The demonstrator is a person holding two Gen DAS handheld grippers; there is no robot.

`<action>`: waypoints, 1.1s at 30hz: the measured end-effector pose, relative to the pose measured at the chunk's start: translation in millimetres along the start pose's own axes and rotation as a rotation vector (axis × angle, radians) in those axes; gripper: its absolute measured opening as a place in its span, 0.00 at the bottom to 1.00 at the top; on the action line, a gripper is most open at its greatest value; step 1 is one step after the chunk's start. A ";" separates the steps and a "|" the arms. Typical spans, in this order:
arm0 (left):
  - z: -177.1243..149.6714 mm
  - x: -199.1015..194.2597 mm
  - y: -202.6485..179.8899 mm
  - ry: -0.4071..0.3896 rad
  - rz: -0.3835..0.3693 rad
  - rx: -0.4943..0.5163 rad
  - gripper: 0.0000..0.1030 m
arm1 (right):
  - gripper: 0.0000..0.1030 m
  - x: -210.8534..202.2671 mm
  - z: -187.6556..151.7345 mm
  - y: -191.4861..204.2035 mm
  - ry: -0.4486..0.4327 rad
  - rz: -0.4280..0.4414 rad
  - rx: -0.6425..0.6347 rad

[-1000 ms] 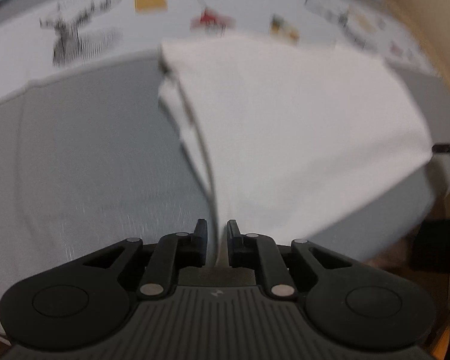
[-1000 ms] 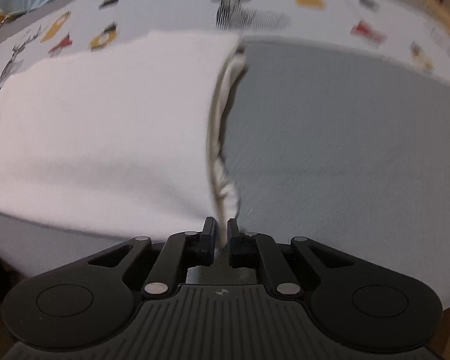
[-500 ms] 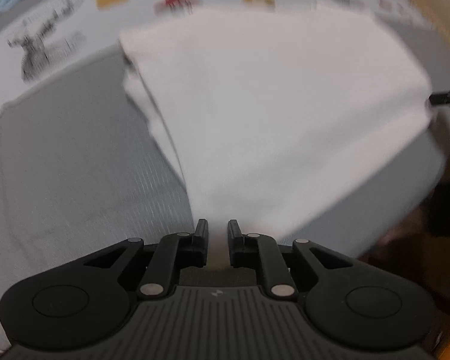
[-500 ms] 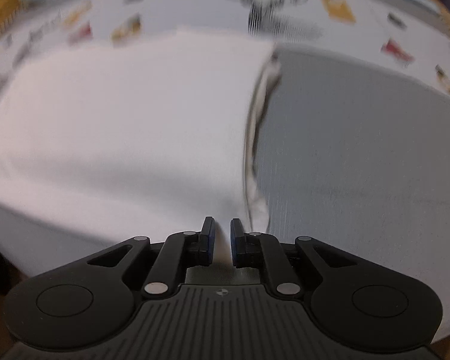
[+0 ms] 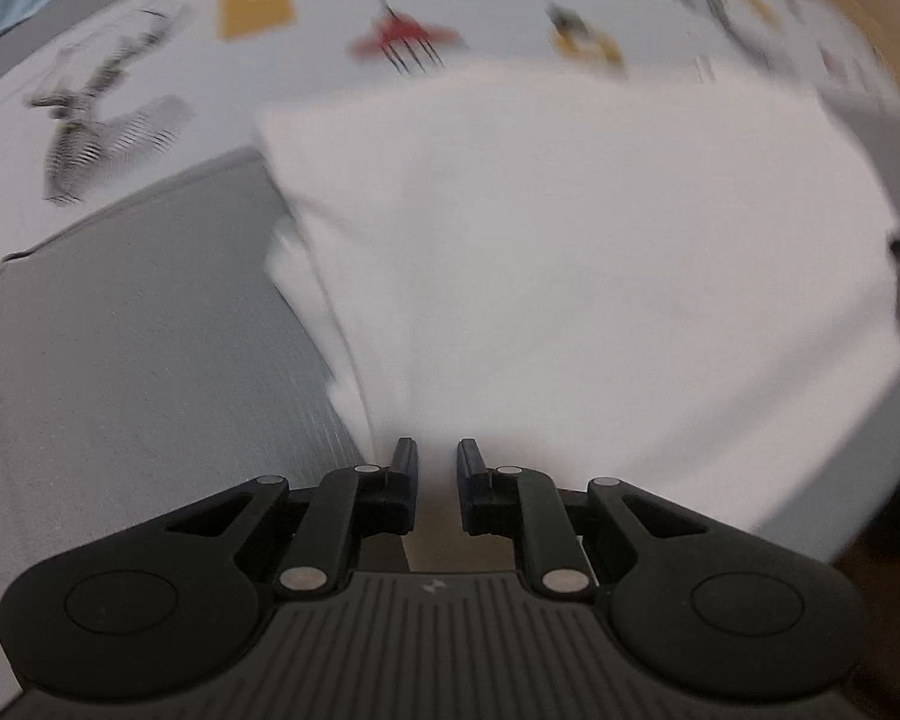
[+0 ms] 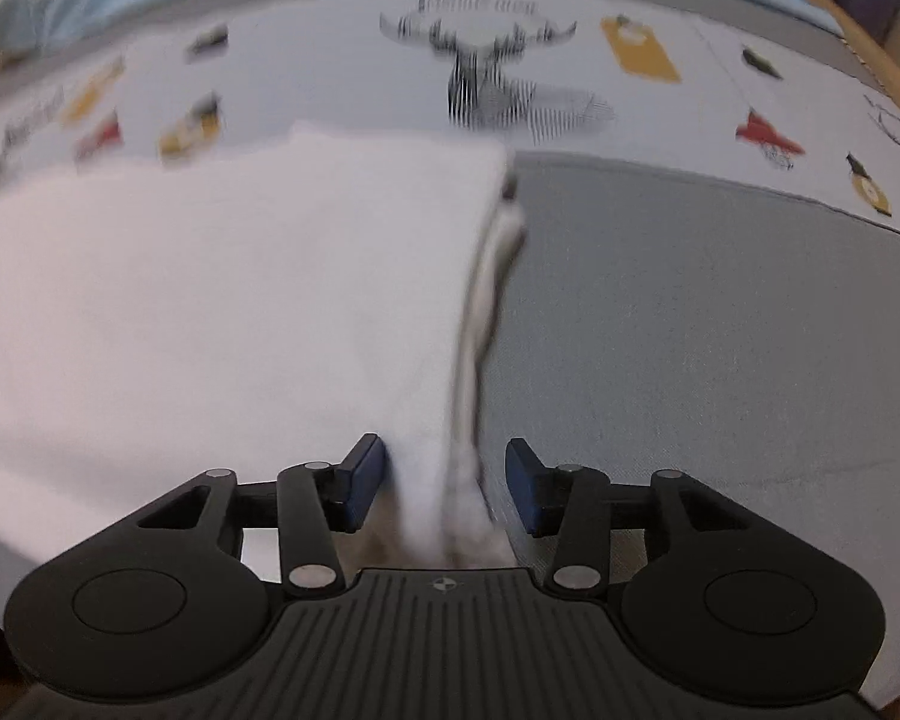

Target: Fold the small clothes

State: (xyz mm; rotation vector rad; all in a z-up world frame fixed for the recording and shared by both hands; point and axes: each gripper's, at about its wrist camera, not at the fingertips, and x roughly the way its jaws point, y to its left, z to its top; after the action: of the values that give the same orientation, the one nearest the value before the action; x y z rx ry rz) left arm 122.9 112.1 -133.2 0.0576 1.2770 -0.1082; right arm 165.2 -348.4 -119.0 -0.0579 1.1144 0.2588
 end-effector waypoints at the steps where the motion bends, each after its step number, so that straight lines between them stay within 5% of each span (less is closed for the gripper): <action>1: 7.0 -7.7 2.4 -0.051 0.007 -0.014 0.16 | 0.45 -6.6 4.9 1.8 -0.050 0.016 0.002; 3: 18.4 -22.1 4.8 -0.163 -0.015 -0.035 0.16 | 0.45 -11.4 10.9 5.2 -0.127 0.031 0.004; 7: 41.7 -11.8 -0.7 -0.191 -0.040 -0.063 0.16 | 0.44 13.4 24.6 11.0 -0.100 -0.010 0.003; 11: 47.6 30.8 7.2 -0.028 0.108 -0.047 0.14 | 0.46 33.0 28.2 14.3 -0.011 -0.073 0.033; 15: 59.7 6.7 2.2 -0.172 0.080 -0.088 0.14 | 0.45 15.8 43.7 18.7 -0.155 -0.044 0.055; 18: 68.0 -1.2 -10.0 -0.261 0.017 -0.072 0.16 | 0.45 27.2 47.6 18.6 -0.145 -0.065 0.067; 22: 70.3 37.7 -10.1 -0.078 0.073 -0.074 0.16 | 0.48 50.9 43.4 19.2 -0.043 -0.138 0.072; 26: 75.5 24.7 -9.3 -0.153 0.084 -0.111 0.17 | 0.48 37.7 49.4 22.0 -0.120 -0.136 0.097; 28: 74.5 19.7 -8.1 -0.199 0.103 -0.108 0.22 | 0.48 45.3 48.6 21.0 -0.088 -0.153 0.080; 31: 70.0 31.0 2.2 -0.102 0.129 -0.153 0.26 | 0.49 48.6 43.8 11.4 -0.045 -0.154 0.152; 33: 69.4 10.6 3.1 -0.173 0.160 -0.185 0.27 | 0.48 31.7 45.5 14.8 -0.081 -0.152 0.172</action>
State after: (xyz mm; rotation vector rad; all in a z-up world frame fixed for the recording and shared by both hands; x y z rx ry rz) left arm 192.3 107.5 -123.4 -0.0086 1.1004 0.1396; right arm 214.9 -320.5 -125.9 0.0210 1.0424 0.0288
